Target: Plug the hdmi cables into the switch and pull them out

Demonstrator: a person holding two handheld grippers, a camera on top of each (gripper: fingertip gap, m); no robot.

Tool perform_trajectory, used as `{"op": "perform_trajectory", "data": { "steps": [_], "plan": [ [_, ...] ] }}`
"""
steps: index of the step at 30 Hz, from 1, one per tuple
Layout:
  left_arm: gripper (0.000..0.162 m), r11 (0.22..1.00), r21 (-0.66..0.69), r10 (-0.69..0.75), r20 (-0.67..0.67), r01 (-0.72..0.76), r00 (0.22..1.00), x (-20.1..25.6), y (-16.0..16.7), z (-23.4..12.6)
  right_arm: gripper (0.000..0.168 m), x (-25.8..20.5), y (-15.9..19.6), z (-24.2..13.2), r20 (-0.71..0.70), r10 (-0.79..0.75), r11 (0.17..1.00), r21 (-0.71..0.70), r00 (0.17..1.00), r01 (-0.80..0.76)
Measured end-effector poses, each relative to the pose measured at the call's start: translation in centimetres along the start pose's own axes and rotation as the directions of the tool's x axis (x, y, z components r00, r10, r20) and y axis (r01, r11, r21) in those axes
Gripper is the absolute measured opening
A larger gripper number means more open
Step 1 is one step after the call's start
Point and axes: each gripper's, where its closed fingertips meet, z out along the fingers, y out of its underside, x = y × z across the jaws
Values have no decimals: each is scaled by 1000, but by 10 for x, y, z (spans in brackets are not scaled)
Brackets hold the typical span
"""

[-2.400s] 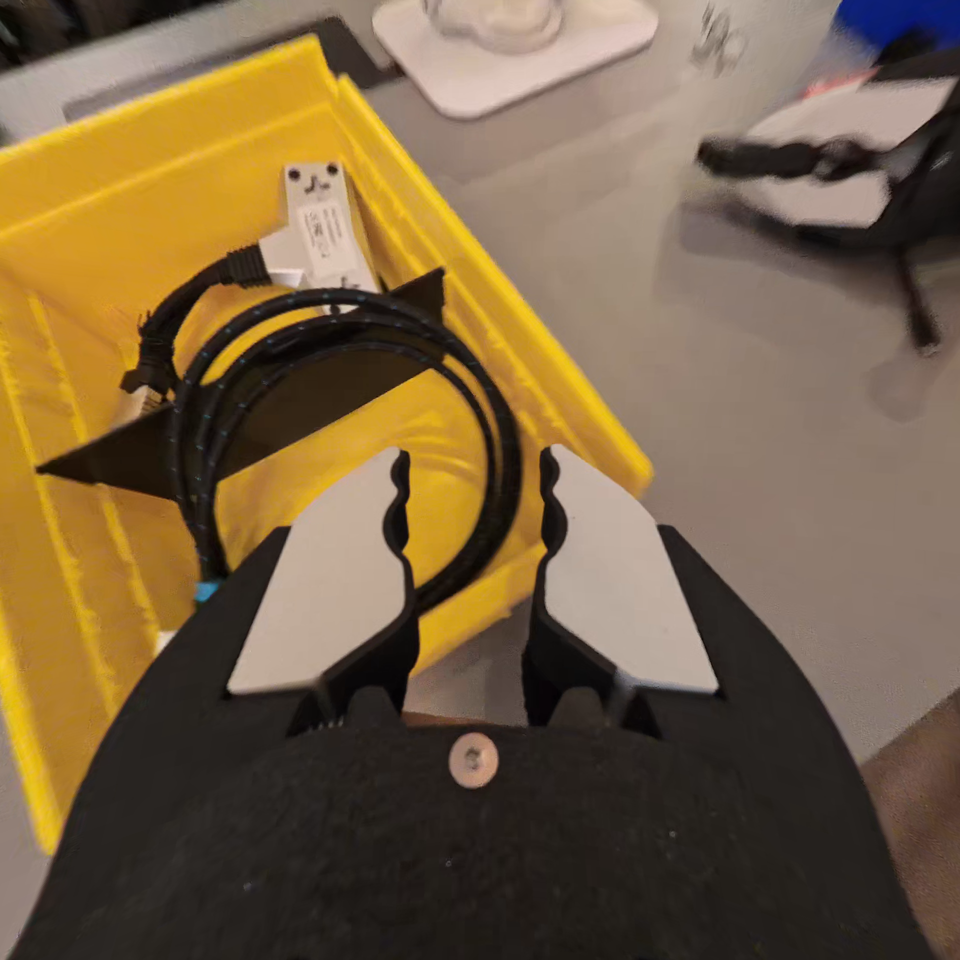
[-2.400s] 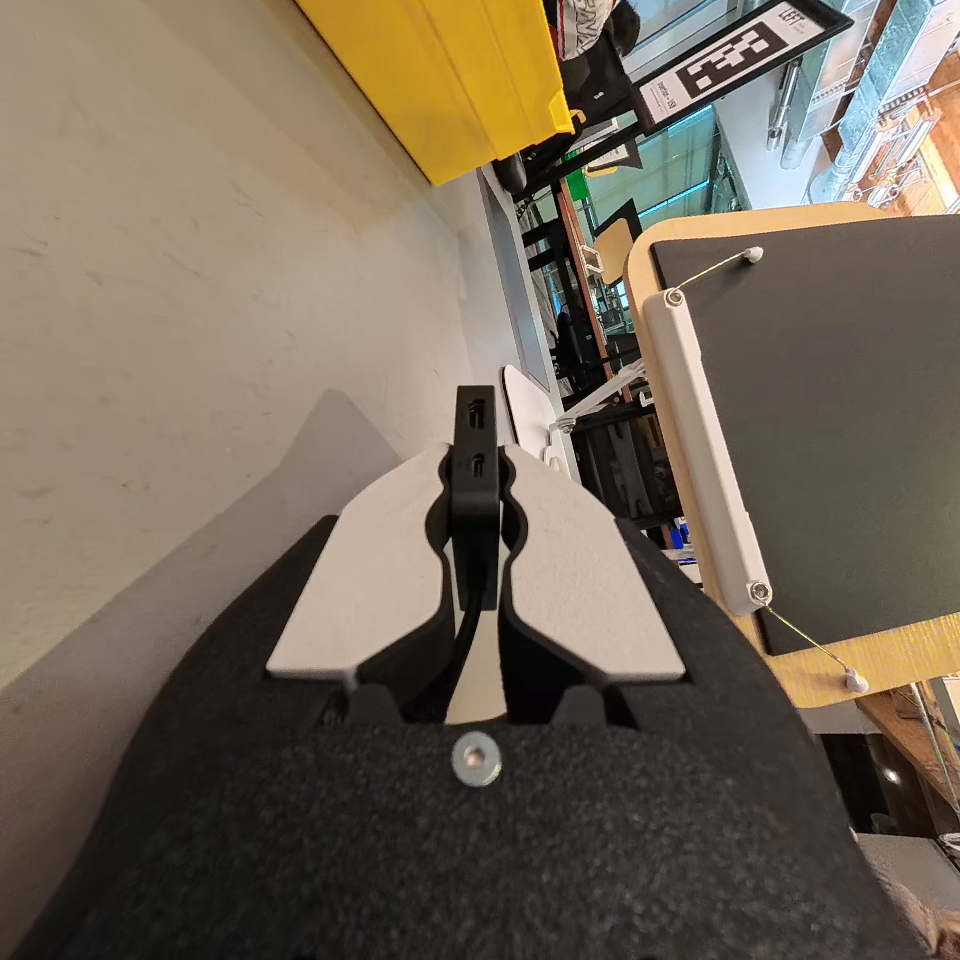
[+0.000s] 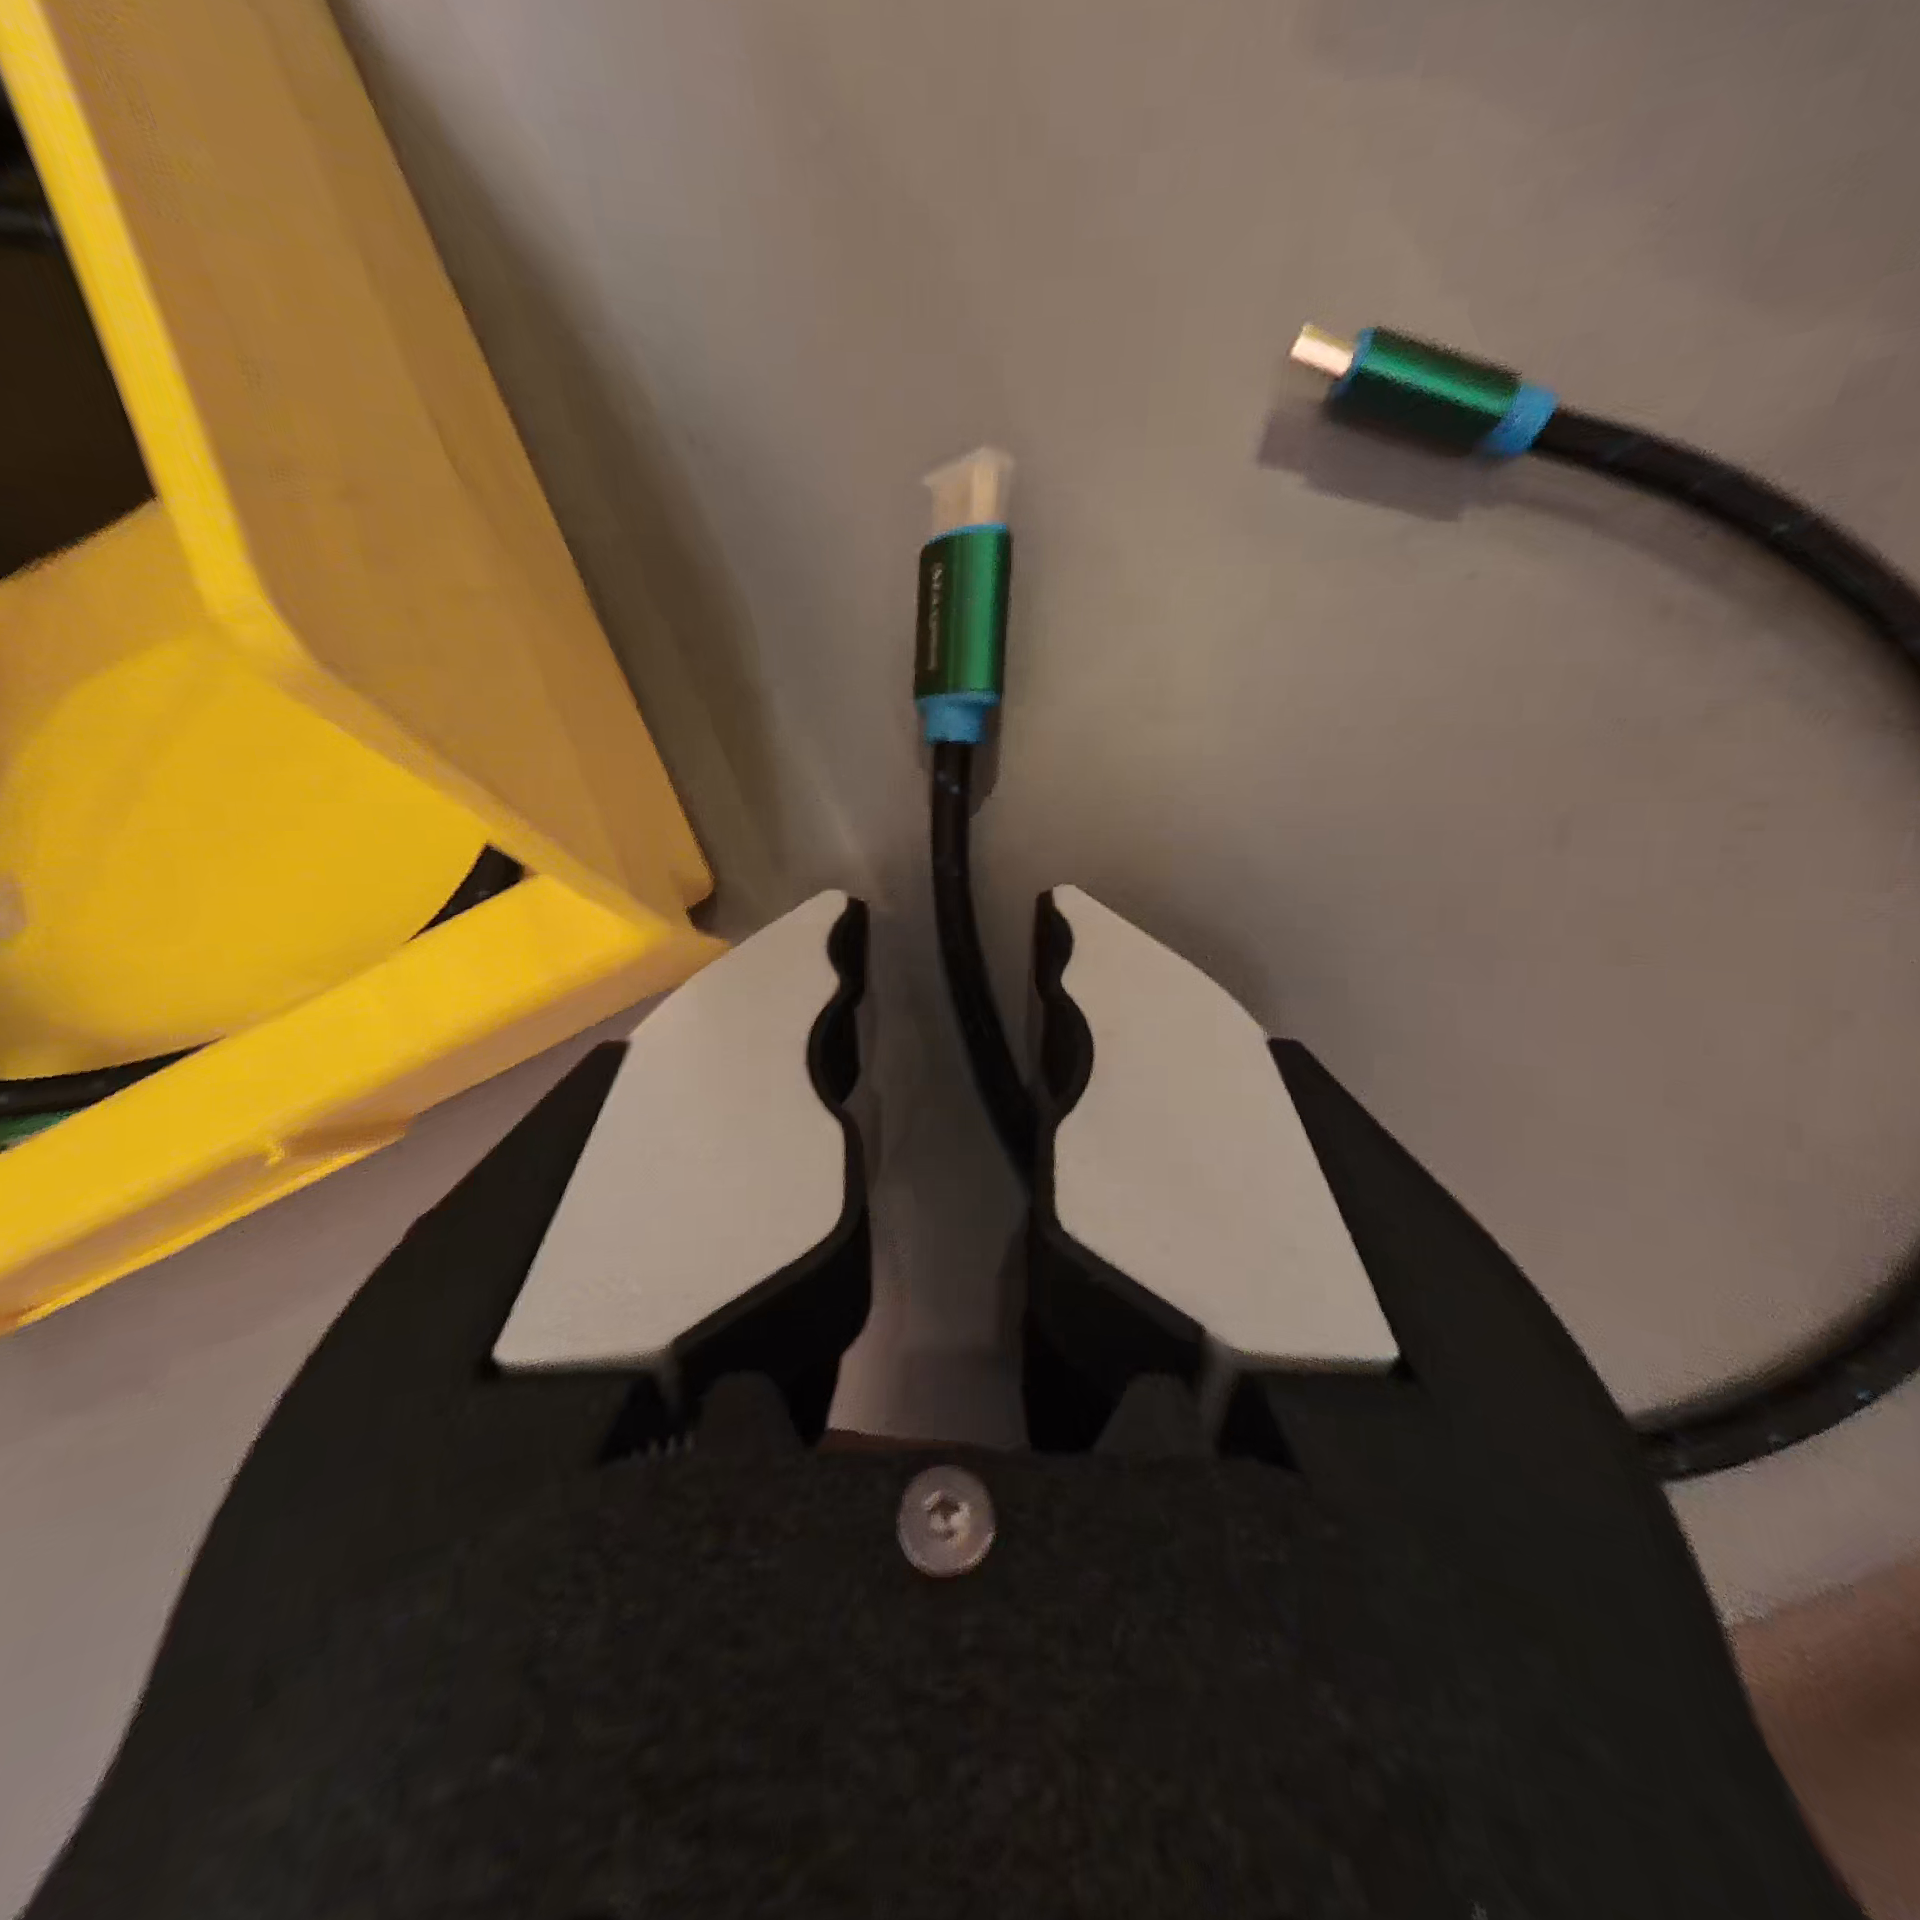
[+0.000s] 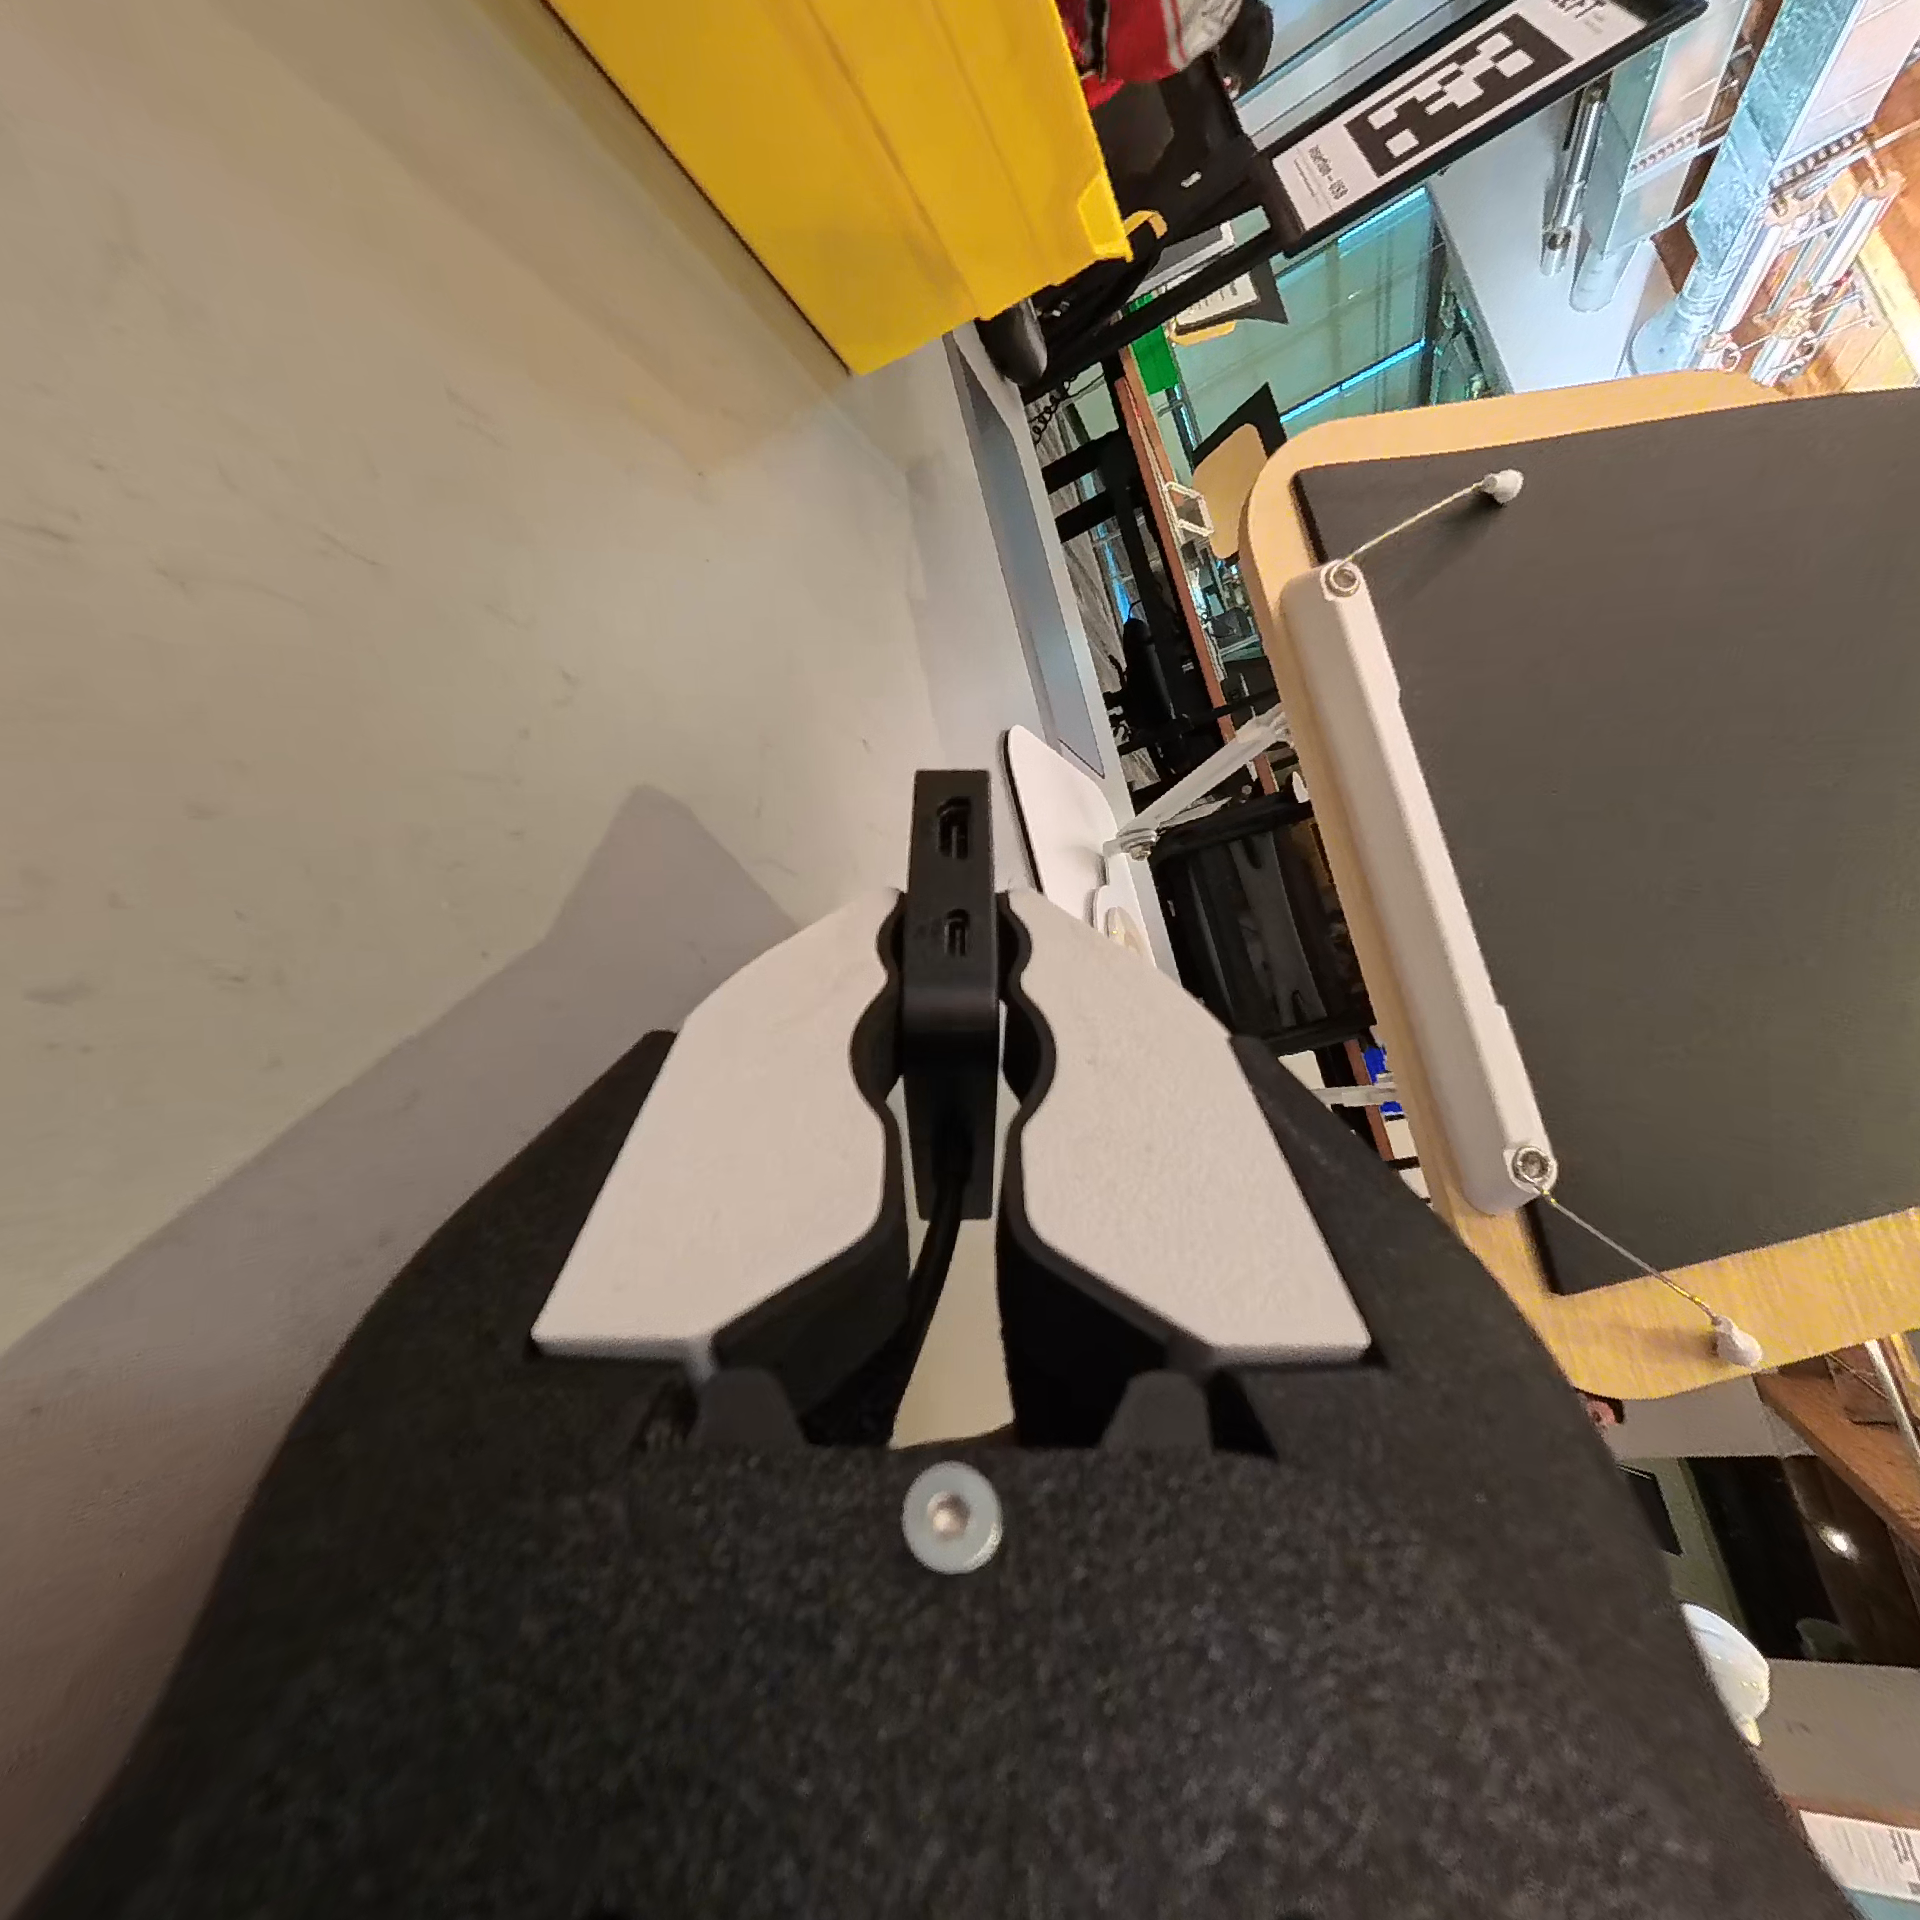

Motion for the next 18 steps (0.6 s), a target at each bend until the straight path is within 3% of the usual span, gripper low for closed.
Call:
{"op": "perform_trajectory", "data": {
  "steps": [3, 6, 8, 11, 14, 16, 18],
  "plan": [
    [24, 1000, -1, 5, -47, -5, 999, 6, -1, 2, 13, -2, -10, -7, 27, 13, 1000, 24, 1000, -14],
    [7, 999, 52, 8, -111, -2, 994, 14, -5, 5, 13, -14, -10, -12, 111, -100, 992, -65, 989, 107],
    [7, 995, 69, 83, -86, -77, 993, 15, -7, 6, 13, -29, -4, -13, 204, -175, 973, -116, 963, 201],
    [7, 986, 72, 154, -63, -150, 986, 19, -9, 5, 14, -33, 0, -17, 233, -256, 946, -141, 938, 293],
    [6, 967, 143, 216, -37, -209, 976, 24, -18, -3, 27, -35, 3, -23, 292, -215, 949, -162, 932, 270],
    [6, 953, 185, 244, 3, -241, 970, 22, -25, -11, 30, -38, 4, -29, 357, -134, 962, -176, 925, 208],
    [6, 941, 218, 260, 20, -258, 965, 22, -29, -17, 42, -37, -1, -37, 411, -33, 979, -172, 911, 113]
  ]
}}
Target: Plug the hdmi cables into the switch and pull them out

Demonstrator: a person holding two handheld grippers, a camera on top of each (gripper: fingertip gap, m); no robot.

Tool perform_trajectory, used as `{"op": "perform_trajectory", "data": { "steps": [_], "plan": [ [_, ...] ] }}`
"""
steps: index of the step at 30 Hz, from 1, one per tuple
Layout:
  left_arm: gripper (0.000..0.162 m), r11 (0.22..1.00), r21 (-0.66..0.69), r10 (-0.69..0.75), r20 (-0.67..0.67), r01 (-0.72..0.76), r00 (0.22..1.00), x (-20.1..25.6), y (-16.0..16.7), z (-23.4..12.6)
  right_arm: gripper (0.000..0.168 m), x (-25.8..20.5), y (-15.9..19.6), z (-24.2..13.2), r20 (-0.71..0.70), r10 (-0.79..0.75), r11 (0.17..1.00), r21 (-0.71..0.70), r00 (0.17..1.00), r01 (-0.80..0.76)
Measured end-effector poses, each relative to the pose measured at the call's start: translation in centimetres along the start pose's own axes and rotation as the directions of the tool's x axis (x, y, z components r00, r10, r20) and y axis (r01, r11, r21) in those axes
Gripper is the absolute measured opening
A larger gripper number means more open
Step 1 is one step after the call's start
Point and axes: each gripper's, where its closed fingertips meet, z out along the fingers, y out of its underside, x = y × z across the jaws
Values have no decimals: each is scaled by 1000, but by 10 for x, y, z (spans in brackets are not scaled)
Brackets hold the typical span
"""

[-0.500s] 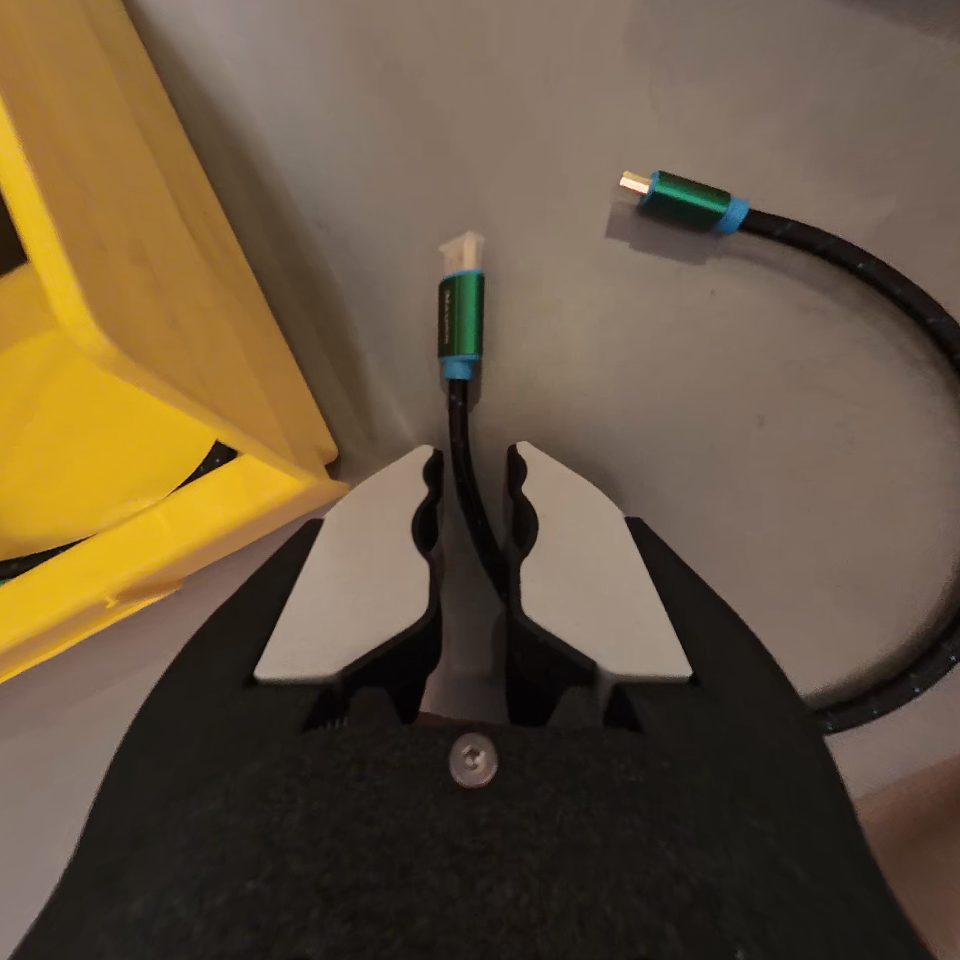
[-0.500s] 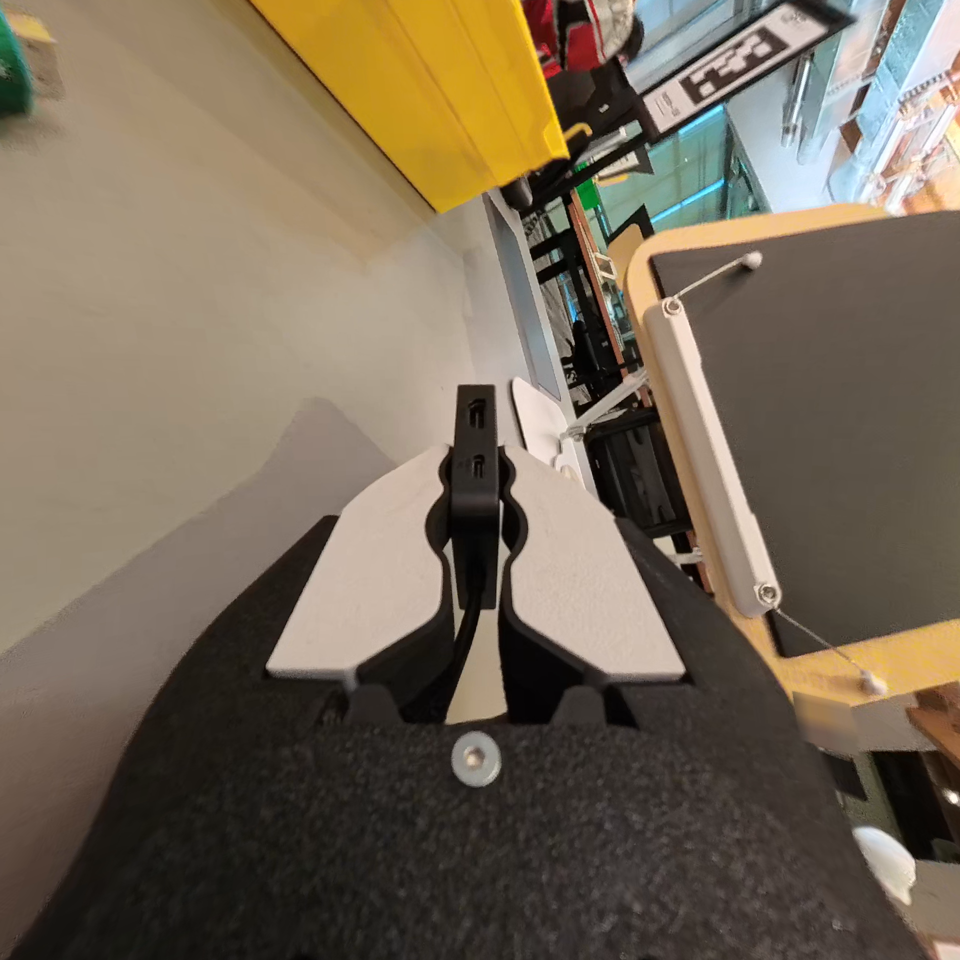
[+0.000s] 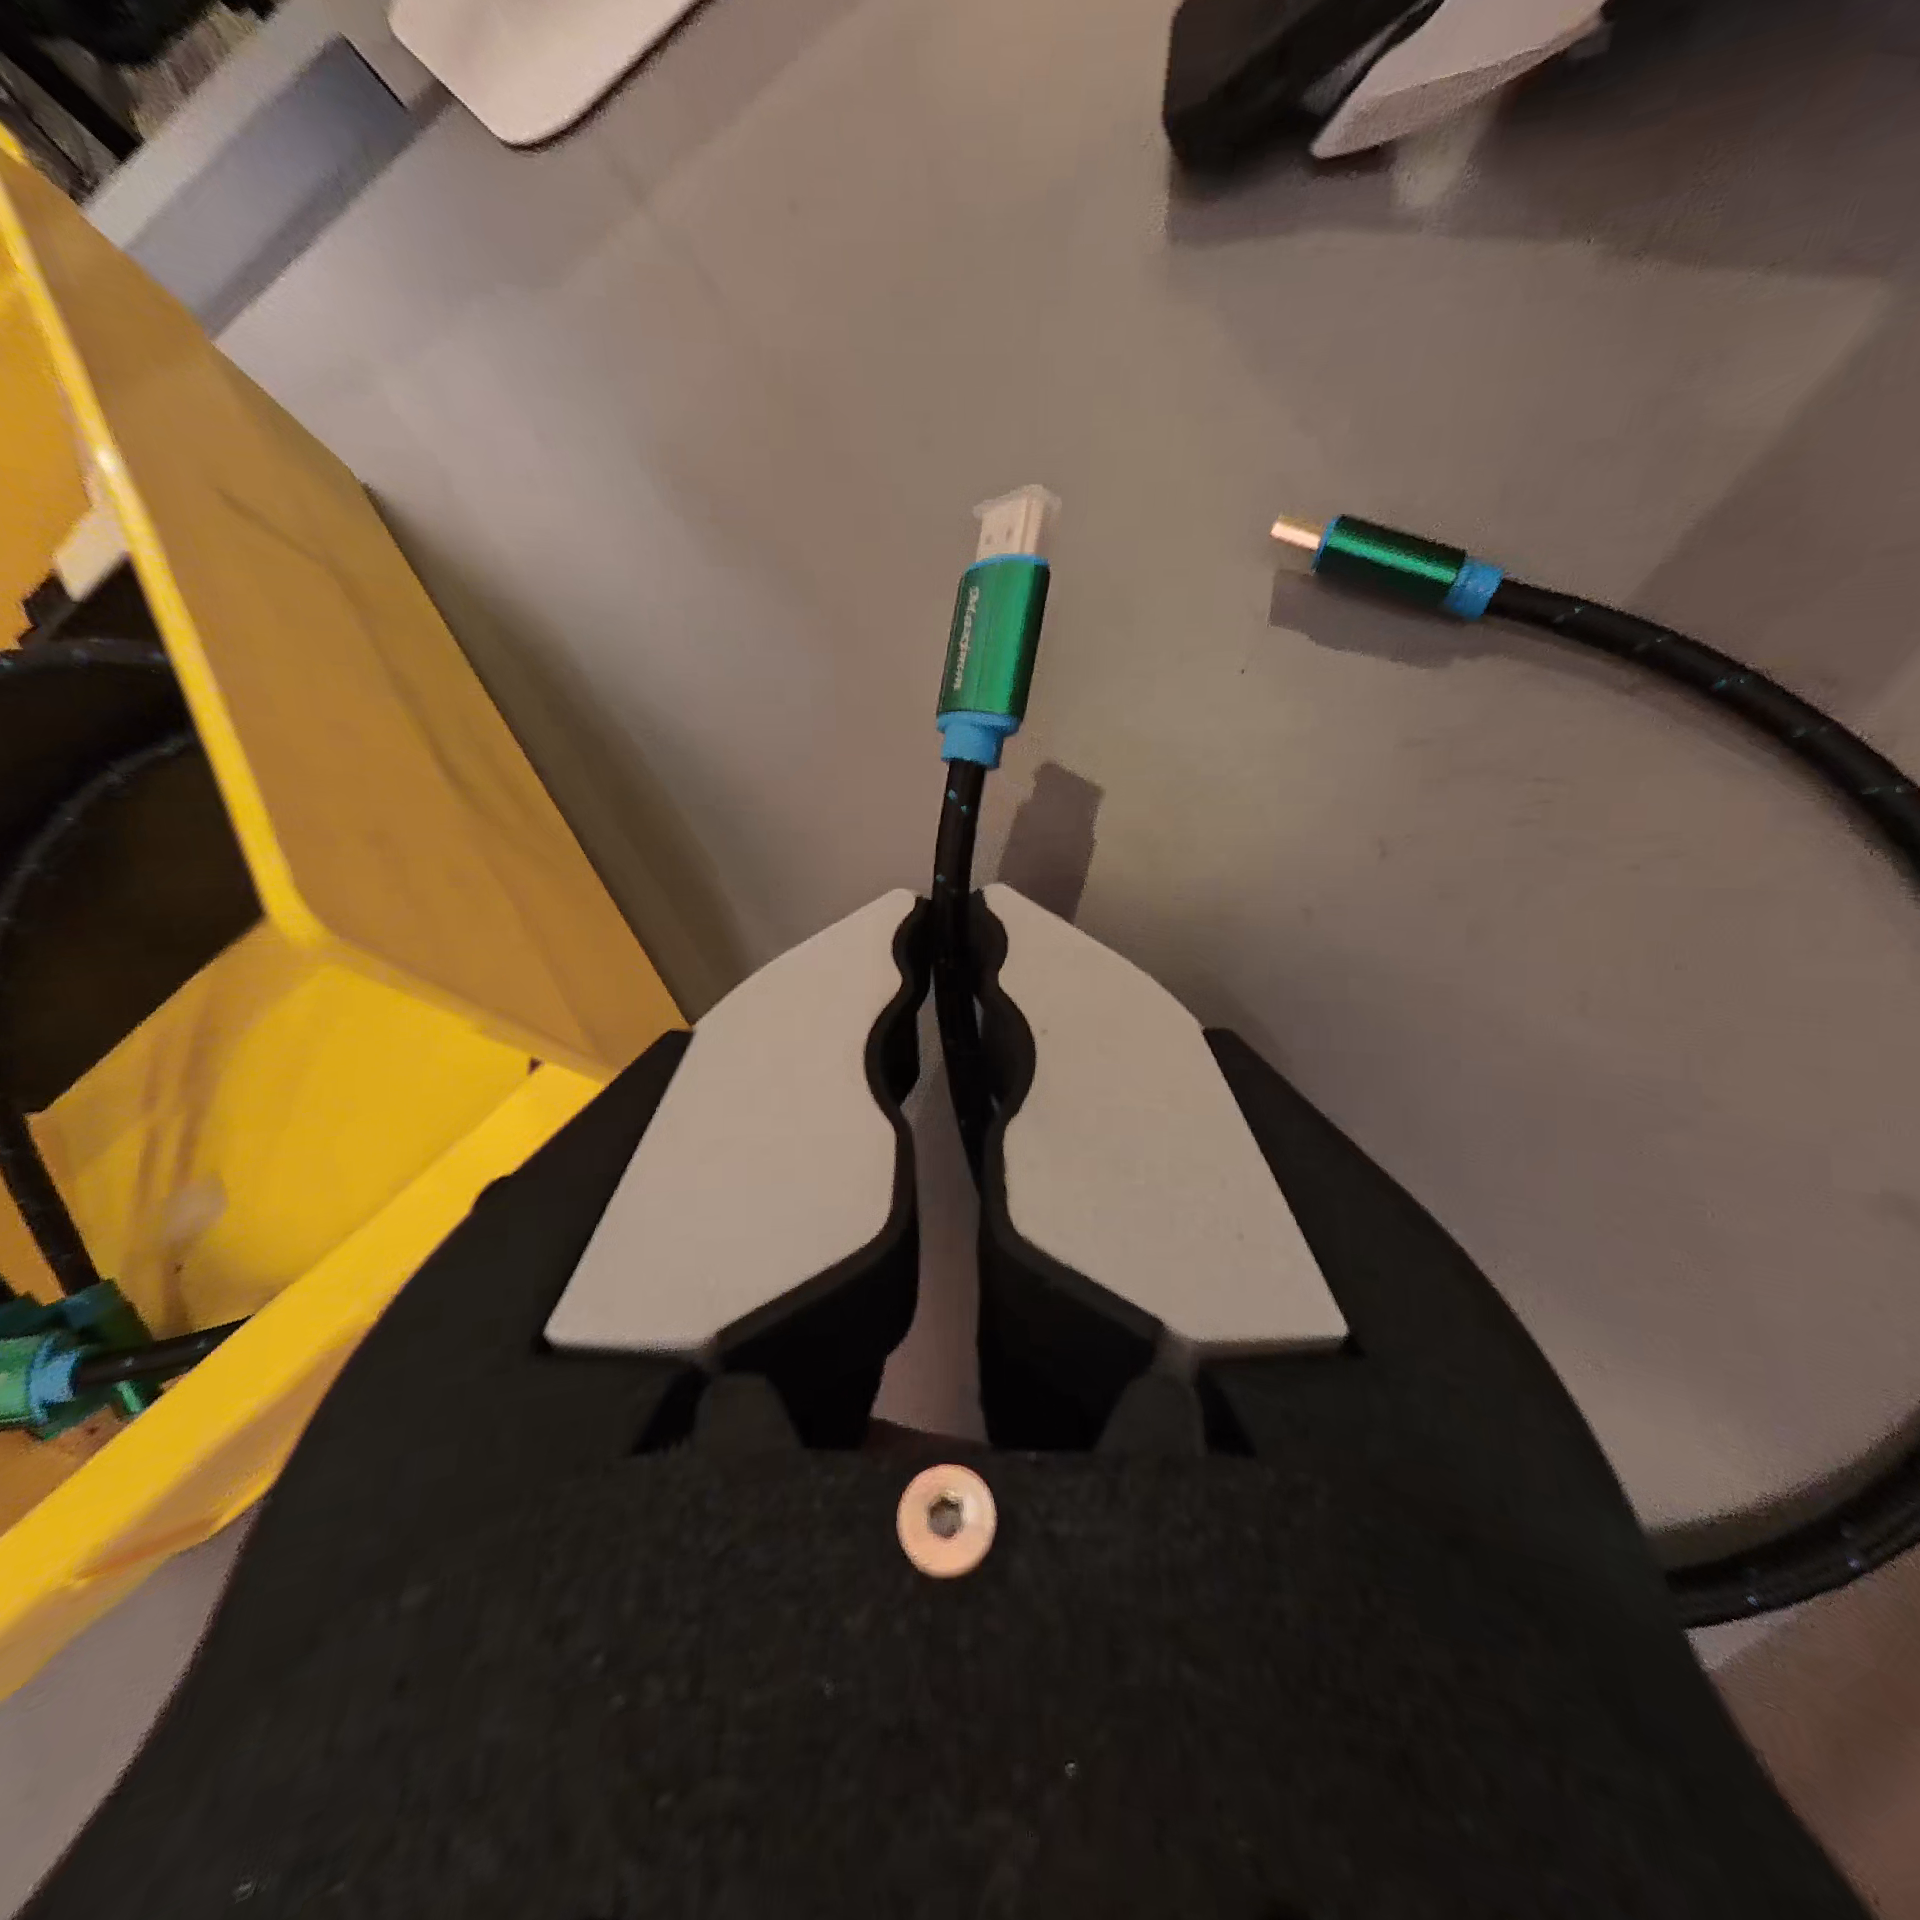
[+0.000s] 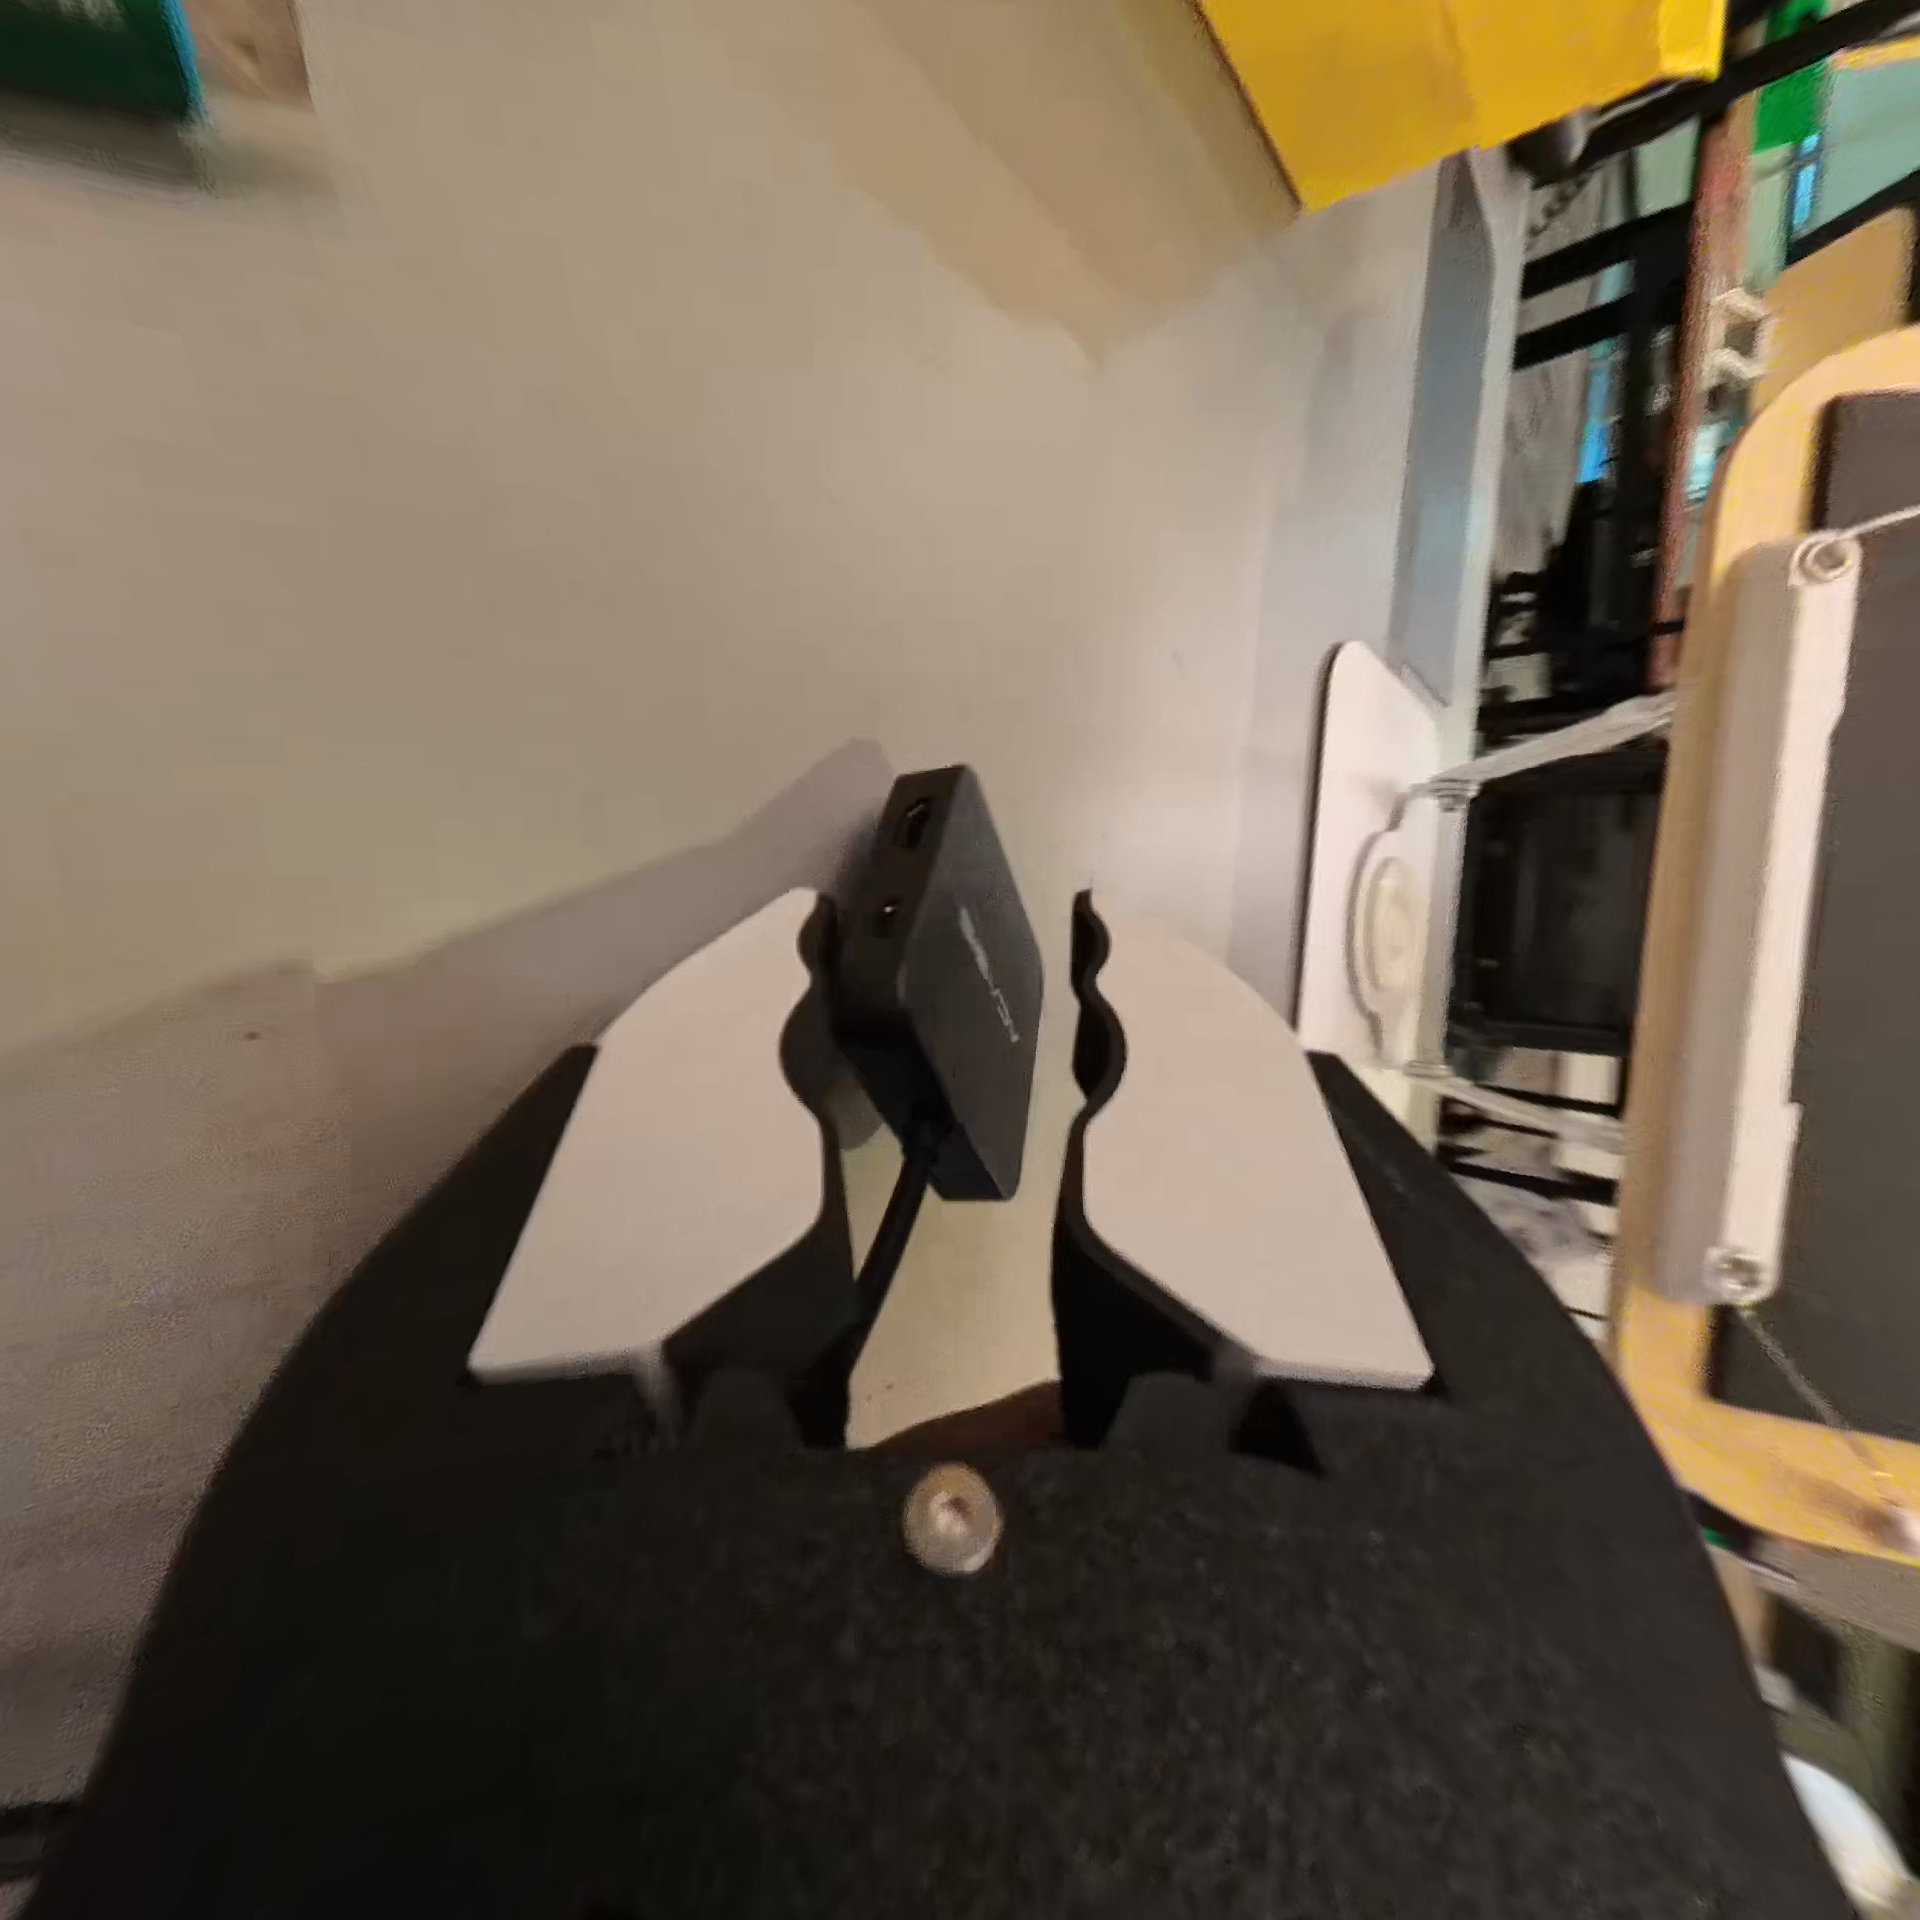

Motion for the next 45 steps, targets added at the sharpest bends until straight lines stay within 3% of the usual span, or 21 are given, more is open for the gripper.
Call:
{"op": "perform_trajectory", "data": {
  "steps": [4, 9, 17, 19, 31, 45],
  "plan": [
    [6, 999, 40, 20, 21, -21, 1000, 1, -5, -4, 50, -10, -10, -14, 209, 203, 976, 40, 957, -216],
    [6, 992, 121, 42, 33, -46, 999, 6, -19, -12, 59, -25, -35, -34, 421, 383, 891, 66, 822, -449],
    [6, 975, 187, 113, 56, -121, 992, 22, -34, -23, 45, -29, -130, -77, 678, 480, 591, 219, 557, -776],
    [6, 967, 212, 133, 38, -138, 990, 29, -38, -25, 41, -30, -141, -77, 709, 469, 556, 226, 527, -800],
    [6, 961, 236, 150, -10, -144, 989, 41, -41, -27, 16, -34, -145, -74, 785, 411, 538, 201, 463, -819],
    [7, 946, 278, 192, -61, -169, 979, 42, -43, -31, 15, -36, -144, -79, 817, 363, 542, 207, 448, -815]
  ]
}}
